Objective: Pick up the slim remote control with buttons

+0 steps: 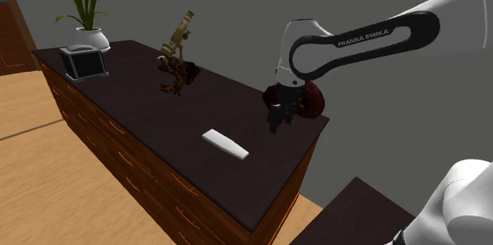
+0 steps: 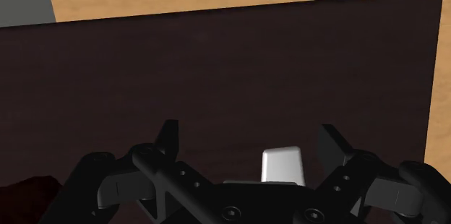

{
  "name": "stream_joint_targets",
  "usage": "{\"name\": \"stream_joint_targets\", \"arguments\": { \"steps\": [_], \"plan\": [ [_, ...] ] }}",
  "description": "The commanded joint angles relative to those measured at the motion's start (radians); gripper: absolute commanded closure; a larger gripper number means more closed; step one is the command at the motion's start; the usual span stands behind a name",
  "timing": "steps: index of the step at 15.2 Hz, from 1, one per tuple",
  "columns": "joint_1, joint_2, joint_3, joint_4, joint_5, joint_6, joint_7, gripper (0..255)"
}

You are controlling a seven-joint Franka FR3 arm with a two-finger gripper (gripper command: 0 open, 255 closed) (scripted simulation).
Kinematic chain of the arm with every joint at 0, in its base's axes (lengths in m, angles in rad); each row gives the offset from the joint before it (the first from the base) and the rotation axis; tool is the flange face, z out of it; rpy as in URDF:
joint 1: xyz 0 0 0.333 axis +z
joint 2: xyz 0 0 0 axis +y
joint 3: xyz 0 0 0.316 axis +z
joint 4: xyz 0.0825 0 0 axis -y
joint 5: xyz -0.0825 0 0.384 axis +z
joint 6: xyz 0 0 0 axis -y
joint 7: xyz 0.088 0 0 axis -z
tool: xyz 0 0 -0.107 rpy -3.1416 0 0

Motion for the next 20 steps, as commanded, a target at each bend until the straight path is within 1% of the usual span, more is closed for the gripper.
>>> {"name": "stream_joint_targets", "arguments": {
  "steps": [1,5,9,16,17,20],
  "plan": [
    [0.008,0.062,0.012,0.031,-0.009,0.042,0.009,0],
    [0.024,0.207,0.033,0.128,-0.038,0.107,0.032,0],
    [0.045,0.354,0.046,0.245,-0.077,0.151,0.058,0],
    [0.097,0.617,0.049,0.503,-0.15,0.179,0.098,0],
    [0.1,0.63,0.048,0.518,-0.153,0.179,0.099,0],
    [0.101,0.651,0.046,0.507,-0.157,0.21,0.101,0]
  ]
}}
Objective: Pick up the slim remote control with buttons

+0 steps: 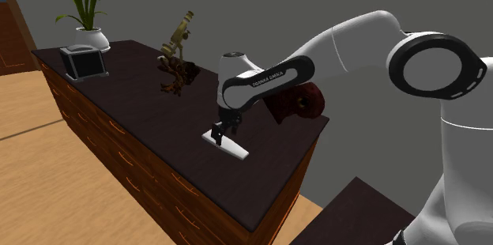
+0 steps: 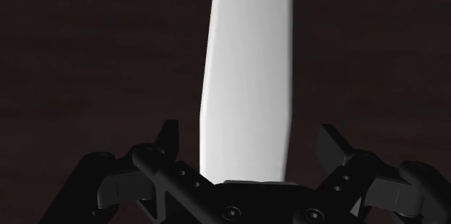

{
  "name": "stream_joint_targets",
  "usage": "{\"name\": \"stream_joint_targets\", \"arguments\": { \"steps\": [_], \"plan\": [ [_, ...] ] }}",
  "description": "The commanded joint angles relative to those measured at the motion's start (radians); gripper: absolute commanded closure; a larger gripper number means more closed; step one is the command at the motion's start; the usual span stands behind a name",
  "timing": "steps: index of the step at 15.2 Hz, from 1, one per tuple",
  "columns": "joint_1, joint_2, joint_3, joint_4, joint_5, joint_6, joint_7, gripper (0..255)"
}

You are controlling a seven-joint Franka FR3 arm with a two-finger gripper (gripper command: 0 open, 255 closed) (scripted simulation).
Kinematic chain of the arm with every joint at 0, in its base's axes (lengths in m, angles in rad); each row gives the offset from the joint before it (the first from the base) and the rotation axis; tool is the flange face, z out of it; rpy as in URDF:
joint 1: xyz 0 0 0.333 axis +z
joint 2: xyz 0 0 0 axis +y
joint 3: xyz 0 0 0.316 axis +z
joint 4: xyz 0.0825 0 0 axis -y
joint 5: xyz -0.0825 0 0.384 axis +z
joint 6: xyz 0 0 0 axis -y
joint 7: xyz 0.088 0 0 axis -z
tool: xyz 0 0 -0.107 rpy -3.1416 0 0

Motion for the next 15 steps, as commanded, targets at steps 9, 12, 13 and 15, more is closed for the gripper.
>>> {"name": "stream_joint_targets", "arguments": {
  "steps": [9,12,13,15],
  "plan": [
    [0.003,0.045,-0.004,-0.016,-0.008,0.061,0.004,255],
    [0.003,0.046,-0.005,-0.016,-0.008,0.062,0.004,255],
    [0.003,0.046,-0.005,-0.015,-0.008,0.061,0.004,255],
    [0.003,0.046,-0.005,-0.014,-0.008,0.061,0.003,255]
  ]
}}
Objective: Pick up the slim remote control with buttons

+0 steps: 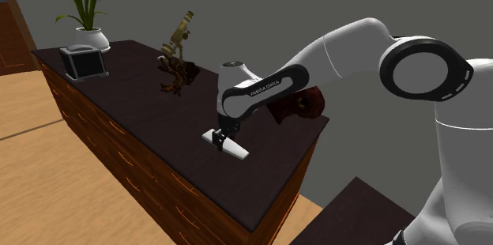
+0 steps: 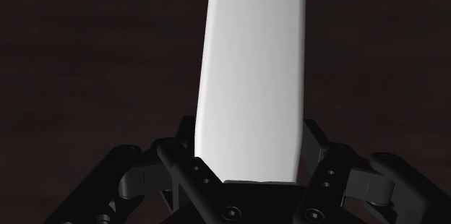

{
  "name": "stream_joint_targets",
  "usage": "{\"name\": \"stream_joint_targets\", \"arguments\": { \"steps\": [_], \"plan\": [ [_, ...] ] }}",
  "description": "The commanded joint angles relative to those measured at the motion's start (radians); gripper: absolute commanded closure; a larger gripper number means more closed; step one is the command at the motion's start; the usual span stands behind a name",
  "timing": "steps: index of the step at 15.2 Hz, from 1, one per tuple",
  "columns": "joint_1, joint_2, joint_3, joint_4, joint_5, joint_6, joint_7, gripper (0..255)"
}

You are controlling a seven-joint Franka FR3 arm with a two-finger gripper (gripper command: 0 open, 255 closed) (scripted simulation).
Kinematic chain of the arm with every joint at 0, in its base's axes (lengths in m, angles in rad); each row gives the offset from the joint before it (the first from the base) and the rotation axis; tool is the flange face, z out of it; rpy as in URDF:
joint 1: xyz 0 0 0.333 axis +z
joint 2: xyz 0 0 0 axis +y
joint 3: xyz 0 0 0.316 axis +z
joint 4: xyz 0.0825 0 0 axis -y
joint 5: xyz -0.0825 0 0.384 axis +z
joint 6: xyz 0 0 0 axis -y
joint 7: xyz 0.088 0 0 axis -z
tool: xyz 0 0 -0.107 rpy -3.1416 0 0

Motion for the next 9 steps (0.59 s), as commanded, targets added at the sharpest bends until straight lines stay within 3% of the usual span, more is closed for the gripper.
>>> {"name": "stream_joint_targets", "arguments": {
  "steps": [1,9],
  "plan": [
    [0.001,-0.001,0.0,0.0,0.0,-0.003,0.002,255],
    [-0.003,-0.06,0.006,0.025,0.01,-0.086,-0.004,255]
  ]
}}
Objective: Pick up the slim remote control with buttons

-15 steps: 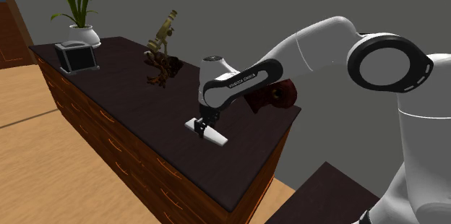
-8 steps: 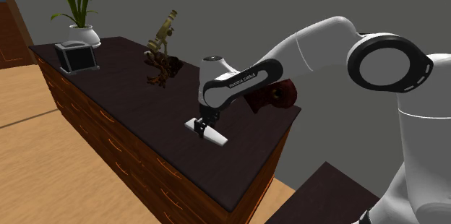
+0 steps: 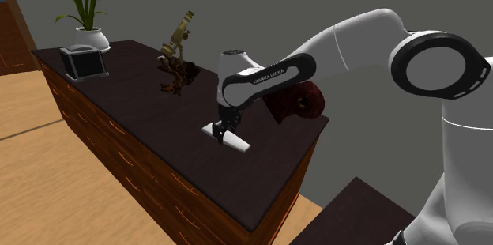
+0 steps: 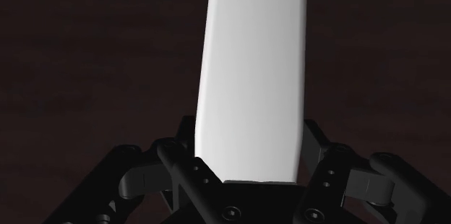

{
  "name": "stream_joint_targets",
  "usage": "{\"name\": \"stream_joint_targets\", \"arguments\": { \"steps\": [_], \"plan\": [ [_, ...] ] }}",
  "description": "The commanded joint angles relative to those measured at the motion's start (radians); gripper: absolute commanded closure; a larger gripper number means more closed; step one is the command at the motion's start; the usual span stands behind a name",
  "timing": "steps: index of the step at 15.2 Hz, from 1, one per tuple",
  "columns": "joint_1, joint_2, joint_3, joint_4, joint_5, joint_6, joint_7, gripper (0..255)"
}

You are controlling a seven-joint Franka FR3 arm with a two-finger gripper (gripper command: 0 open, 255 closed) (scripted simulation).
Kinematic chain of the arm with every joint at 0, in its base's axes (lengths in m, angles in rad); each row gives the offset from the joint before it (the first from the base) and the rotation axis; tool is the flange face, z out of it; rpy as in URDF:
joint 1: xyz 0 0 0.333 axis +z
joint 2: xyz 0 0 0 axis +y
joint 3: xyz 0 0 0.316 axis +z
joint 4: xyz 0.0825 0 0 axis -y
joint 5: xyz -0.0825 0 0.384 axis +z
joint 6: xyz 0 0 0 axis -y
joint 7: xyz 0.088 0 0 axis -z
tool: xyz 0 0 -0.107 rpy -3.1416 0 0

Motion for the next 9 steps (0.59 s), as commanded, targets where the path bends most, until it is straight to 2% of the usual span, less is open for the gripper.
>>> {"name": "stream_joint_targets", "arguments": {
  "steps": [1,9],
  "plan": [
    [-0.001,-0.01,0.001,0.01,0.002,-0.02,-0.002,255],
    [-0.003,-0.047,0.004,0.041,0.009,-0.088,-0.006,255]
  ]
}}
